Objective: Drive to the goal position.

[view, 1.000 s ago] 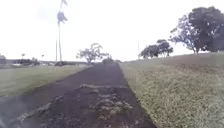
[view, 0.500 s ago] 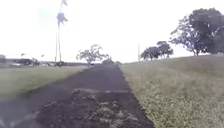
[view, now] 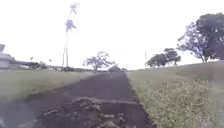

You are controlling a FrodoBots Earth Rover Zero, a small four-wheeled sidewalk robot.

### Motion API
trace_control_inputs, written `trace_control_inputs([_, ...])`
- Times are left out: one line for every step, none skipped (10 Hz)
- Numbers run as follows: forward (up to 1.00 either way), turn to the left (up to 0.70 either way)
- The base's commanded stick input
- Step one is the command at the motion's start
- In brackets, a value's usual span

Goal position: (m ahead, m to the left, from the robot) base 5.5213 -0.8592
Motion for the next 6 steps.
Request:
trace_control_inputs([0.50, 0.00])
trace_control_inputs([0.50, 0.00])
trace_control_inputs([0.50, 0.00])
trace_control_inputs([0.50, 0.00])
trace_control_inputs([0.50, 0.00])
trace_control_inputs([0.50, 0.00])
